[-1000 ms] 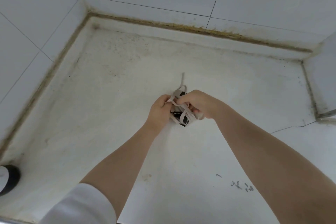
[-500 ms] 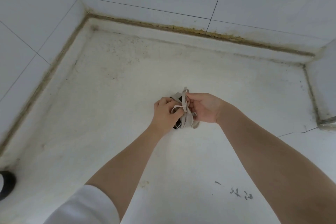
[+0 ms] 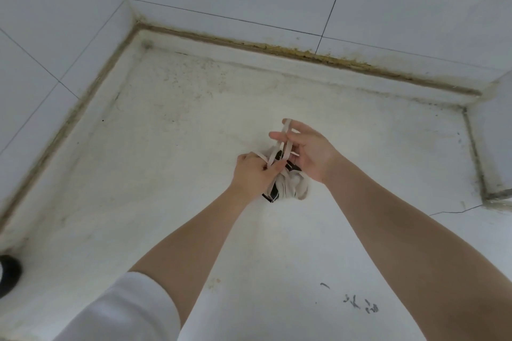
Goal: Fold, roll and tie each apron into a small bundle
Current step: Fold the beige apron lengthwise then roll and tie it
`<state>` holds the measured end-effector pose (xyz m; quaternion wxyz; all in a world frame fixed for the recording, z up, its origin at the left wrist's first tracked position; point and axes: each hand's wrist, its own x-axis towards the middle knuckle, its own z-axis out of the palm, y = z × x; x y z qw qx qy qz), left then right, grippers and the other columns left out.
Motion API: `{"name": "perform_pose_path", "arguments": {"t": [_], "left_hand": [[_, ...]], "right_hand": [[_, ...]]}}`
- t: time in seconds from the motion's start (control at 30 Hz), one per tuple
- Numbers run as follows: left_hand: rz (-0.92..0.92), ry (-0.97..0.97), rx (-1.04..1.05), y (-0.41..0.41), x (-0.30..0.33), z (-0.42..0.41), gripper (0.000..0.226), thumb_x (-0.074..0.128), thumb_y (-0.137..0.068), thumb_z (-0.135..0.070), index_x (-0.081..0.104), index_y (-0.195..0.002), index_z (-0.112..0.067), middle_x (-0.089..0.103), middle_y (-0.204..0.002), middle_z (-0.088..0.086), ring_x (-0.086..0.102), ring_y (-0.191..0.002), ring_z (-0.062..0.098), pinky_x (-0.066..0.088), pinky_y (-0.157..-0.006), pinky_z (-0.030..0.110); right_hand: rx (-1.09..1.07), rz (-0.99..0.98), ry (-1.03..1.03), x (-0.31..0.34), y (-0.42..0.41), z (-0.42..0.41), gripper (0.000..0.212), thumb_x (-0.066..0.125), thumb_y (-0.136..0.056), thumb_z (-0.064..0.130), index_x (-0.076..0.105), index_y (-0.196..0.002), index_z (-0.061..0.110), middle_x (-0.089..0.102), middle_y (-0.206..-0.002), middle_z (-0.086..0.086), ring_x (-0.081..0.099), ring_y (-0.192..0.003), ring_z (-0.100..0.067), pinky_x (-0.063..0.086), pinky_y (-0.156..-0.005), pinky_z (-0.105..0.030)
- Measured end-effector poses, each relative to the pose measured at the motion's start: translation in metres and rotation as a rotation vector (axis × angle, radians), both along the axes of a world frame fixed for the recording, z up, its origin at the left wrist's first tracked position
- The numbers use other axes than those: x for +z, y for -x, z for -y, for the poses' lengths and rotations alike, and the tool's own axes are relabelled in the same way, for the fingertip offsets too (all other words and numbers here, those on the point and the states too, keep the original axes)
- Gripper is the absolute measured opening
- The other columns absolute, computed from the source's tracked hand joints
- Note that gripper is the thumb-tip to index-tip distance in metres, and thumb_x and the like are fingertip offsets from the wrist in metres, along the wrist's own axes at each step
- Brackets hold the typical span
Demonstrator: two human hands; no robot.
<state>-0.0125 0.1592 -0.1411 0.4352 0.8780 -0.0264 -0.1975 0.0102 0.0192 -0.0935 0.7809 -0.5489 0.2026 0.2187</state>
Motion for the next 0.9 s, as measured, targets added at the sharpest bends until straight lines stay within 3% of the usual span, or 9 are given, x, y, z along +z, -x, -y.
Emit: {"name": "perform_pose_path", "arguments": {"t": [0.1, 0.23, 0.37, 0.47, 0.53, 0.63, 0.73, 0.8, 0.9], "left_hand": [[0.048, -0.088, -0.023, -0.003, -0.012, -0.008, 0.048, 0.031, -0.076, -0.072, 0.05, -0.056, -0.034, 0.059, -0.086, -0.005, 0.049, -0.108, 0.024, 0.03, -0.097, 0.031], [0.1, -0.142, -0.057, -0.003, -0.018, -0.01, 0.032, 0.051, -0.093, -0.039, 0.063, -0.073, -0.017, 0.046, -0.084, -0.008, 0.042, -0.109, 0.028, 0.032, -0.096, 0.032], [0.065, -0.162, -0.109, -0.006, -0.009, -0.01, 0.032, 0.049, -0.096, -0.03, 0.065, -0.082, -0.007, 0.047, -0.091, -0.001, 0.037, -0.111, 0.027, 0.03, -0.093, 0.025], [0.11, -0.194, -0.149, -0.006, -0.008, -0.015, 0.026, 0.05, -0.095, -0.025, 0.057, -0.075, -0.009, 0.045, -0.089, 0.001, 0.044, -0.099, 0.025, 0.035, -0.084, 0.026], [0.146, -0.171, -0.102, -0.002, -0.01, -0.018, 0.024, 0.053, -0.092, -0.021, 0.054, -0.072, -0.008, 0.042, -0.084, -0.002, 0.046, -0.081, 0.02, 0.038, -0.071, 0.027], [0.181, -0.088, 0.03, 0.004, -0.013, -0.019, 0.019, 0.053, -0.091, -0.014, 0.055, -0.074, -0.005, 0.043, -0.088, -0.001, 0.046, -0.07, 0.017, 0.032, -0.062, 0.018], [0.198, 0.003, 0.124, 0.004, -0.012, -0.023, 0.013, 0.052, -0.089, -0.006, 0.048, -0.077, -0.007, 0.046, -0.094, 0.001, 0.047, -0.075, 0.017, 0.033, -0.062, 0.01], [0.186, -0.013, 0.116, 0.003, -0.012, -0.026, 0.011, 0.051, -0.088, -0.005, 0.047, -0.079, -0.009, 0.048, -0.093, 0.002, 0.047, -0.076, 0.017, 0.031, -0.061, 0.014], [0.164, -0.038, 0.12, 0.004, -0.015, -0.029, 0.007, 0.051, -0.09, -0.009, 0.05, -0.083, -0.01, 0.049, -0.086, -0.001, 0.045, -0.075, 0.017, 0.031, -0.06, 0.016]], "right_hand": [[-0.055, 0.06, 0.094, -0.011, 0.005, 0.0, 0.031, 0.056, -0.09, 0.003, 0.055, -0.119, 0.016, 0.067, -0.112, 0.0, 0.054, -0.083, -0.013, 0.042, -0.067, -0.023], [0.129, 0.215, 0.462, -0.022, 0.009, 0.005, 0.06, 0.047, -0.095, 0.002, 0.021, -0.148, 0.015, 0.04, -0.146, 0.006, 0.049, -0.12, -0.013, 0.043, -0.1, -0.031], [0.596, 0.426, 1.175, -0.021, 0.001, 0.023, 0.073, 0.044, -0.097, 0.023, -0.005, -0.151, 0.019, 0.036, -0.149, 0.01, 0.029, -0.139, -0.012, -0.004, -0.118, -0.047], [0.509, 0.478, 1.468, -0.012, -0.017, 0.043, 0.071, 0.046, -0.096, 0.034, 0.004, -0.151, 0.019, 0.044, -0.144, 0.009, 0.014, -0.145, -0.013, -0.014, -0.113, -0.048], [0.473, 0.378, 1.438, -0.007, -0.029, 0.051, 0.06, 0.047, -0.096, 0.033, 0.02, -0.148, 0.021, 0.048, -0.141, 0.005, 0.027, -0.141, -0.017, 0.003, -0.115, -0.045], [0.523, 0.202, 1.179, -0.004, -0.029, 0.043, 0.05, 0.046, -0.097, 0.035, 0.034, -0.144, 0.019, 0.052, -0.136, -0.006, 0.048, -0.123, -0.025, 0.034, -0.101, -0.03], [0.738, 0.15, 1.361, -0.004, -0.018, 0.029, 0.048, 0.038, -0.096, 0.05, 0.051, -0.131, 0.019, 0.048, -0.132, -0.007, 0.05, -0.118, -0.028, 0.04, -0.099, -0.036], [0.714, 0.279, 1.428, -0.002, -0.008, 0.021, 0.041, 0.043, -0.094, 0.051, 0.062, -0.111, 0.018, 0.046, -0.118, 0.0, 0.056, -0.102, -0.022, 0.046, -0.09, -0.036], [0.698, 0.48, 1.034, 0.008, 0.008, 0.013, 0.015, 0.064, -0.088, 0.028, 0.065, -0.085, 0.013, 0.056, -0.093, 0.006, 0.055, -0.064, 0.005, 0.043, -0.067, -0.02]]}}
